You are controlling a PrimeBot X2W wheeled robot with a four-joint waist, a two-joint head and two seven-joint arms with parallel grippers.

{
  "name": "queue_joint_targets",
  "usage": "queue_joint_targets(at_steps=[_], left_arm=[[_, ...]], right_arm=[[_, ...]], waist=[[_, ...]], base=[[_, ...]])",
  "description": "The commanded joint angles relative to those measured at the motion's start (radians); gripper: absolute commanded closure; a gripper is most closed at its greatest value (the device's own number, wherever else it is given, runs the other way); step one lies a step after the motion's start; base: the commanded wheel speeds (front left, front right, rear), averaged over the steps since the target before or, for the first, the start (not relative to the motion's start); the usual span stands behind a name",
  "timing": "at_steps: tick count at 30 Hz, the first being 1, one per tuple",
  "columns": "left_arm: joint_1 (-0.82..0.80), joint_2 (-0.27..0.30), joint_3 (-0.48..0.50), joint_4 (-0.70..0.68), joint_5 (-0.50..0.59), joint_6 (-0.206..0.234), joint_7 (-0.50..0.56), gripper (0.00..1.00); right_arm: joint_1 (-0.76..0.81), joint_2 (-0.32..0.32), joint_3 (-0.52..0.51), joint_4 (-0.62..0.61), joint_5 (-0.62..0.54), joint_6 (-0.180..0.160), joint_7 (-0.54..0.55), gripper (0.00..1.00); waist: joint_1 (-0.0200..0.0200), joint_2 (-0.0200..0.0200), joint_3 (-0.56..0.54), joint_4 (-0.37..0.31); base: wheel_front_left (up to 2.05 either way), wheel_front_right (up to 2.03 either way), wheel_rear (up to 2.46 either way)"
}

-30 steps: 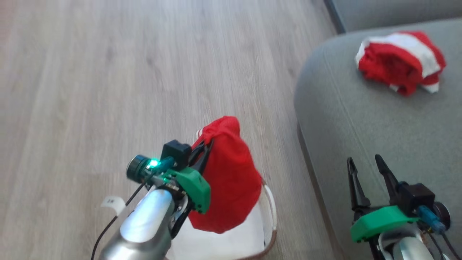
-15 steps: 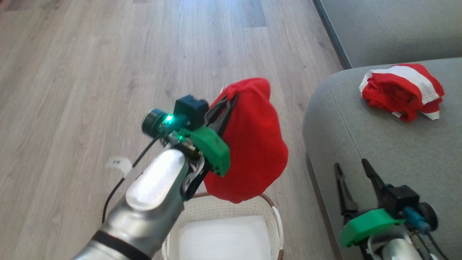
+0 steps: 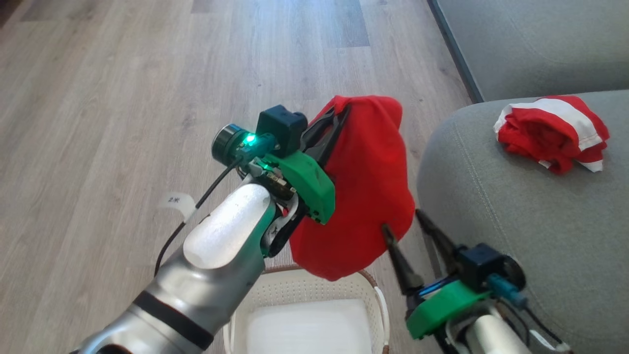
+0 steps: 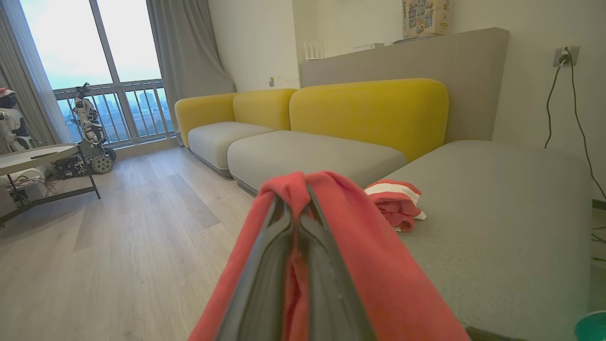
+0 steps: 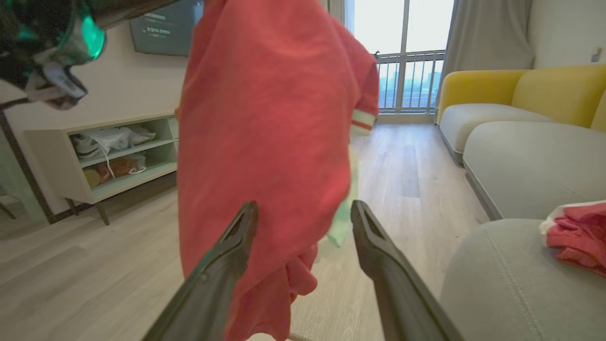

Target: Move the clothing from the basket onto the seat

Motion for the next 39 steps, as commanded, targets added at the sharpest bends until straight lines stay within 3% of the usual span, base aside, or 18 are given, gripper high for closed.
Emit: queue_joint_targets(at_steps=[1,13,14,16,17,18,28,29,31,32,33,39], left_arm=[[-0.083,0.012,0.028,-0.034,-0.008,0.006,-0.004,1.00],[-0.111,0.012,-0.044,-0.055,-0.059,0.032,-0.024,1.00],[-0.111,0.012,-0.048,-0.056,-0.063,0.034,-0.026,1.00],[-0.110,0.012,-0.055,-0.056,-0.072,0.039,-0.030,1.00],[-0.109,0.012,-0.058,-0.054,-0.076,0.041,-0.032,1.00],[-0.106,0.012,-0.059,-0.051,-0.079,0.044,-0.034,1.00],[-0.067,0.012,-0.053,-0.020,-0.109,0.066,-0.066,1.00],[-0.062,0.013,-0.048,-0.018,-0.112,0.069,-0.071,0.79],[-0.051,0.013,-0.042,-0.016,-0.117,0.070,-0.080,0.45],[-0.044,0.013,-0.039,-0.016,-0.120,0.069,-0.084,0.09],[-0.037,0.013,-0.038,-0.015,-0.121,0.069,-0.087,0.00],[0.006,0.015,-0.038,-0.001,-0.122,0.064,-0.100,0.00]], right_arm=[[-0.071,-0.002,0.029,-0.027,0.006,0.000,-0.009,0.00],[-0.189,-0.002,0.090,0.104,0.050,0.000,-0.009,0.00],[-0.202,-0.002,0.094,0.111,0.053,0.000,-0.009,0.09],[-0.223,-0.002,0.097,0.123,0.056,0.000,-0.009,0.65],[-0.232,-0.002,0.098,0.129,0.056,0.000,-0.009,0.79],[-0.238,-0.002,0.099,0.134,0.055,0.000,-0.009,1.00],[-0.285,-0.002,0.067,0.169,0.000,0.000,-0.009,1.00],[-0.290,-0.002,0.057,0.169,-0.009,0.000,-0.009,1.00],[-0.298,-0.002,0.034,0.164,-0.026,0.000,-0.009,1.00],[-0.302,-0.002,0.022,0.161,-0.036,0.000,-0.009,1.00],[-0.305,-0.003,0.009,0.159,-0.044,0.000,-0.009,1.00],[-0.322,-0.026,-0.069,0.126,-0.086,0.000,-0.009,1.00]], waist=[[0.0001,-0.0001,-0.001,0.003],[0.0001,-0.0001,0.003,0.034],[0.0001,-0.0001,0.004,0.037],[0.0001,-0.0001,0.006,0.041],[0.0001,-0.0001,0.007,0.042],[0.0001,-0.0001,0.009,0.043],[0.0001,-0.0001,0.022,0.025],[0.0001,-0.0001,0.024,0.020],[0.0001,-0.0001,0.026,0.008],[0.0001,-0.0001,0.028,0.001],[0.0001,-0.0001,0.029,-0.006],[0.0001,-0.0001,0.037,-0.063]], base=[[0.00,0.00,0.00],[0.00,0.00,0.00],[0.00,0.00,0.00],[0.00,0.00,0.00],[0.00,0.00,0.00],[0.00,0.00,0.00],[0.00,0.00,0.00],[0.00,0.00,0.00],[0.00,0.00,0.00],[0.00,0.00,0.00],[0.00,0.00,0.00],[0.00,0.00,0.00]])
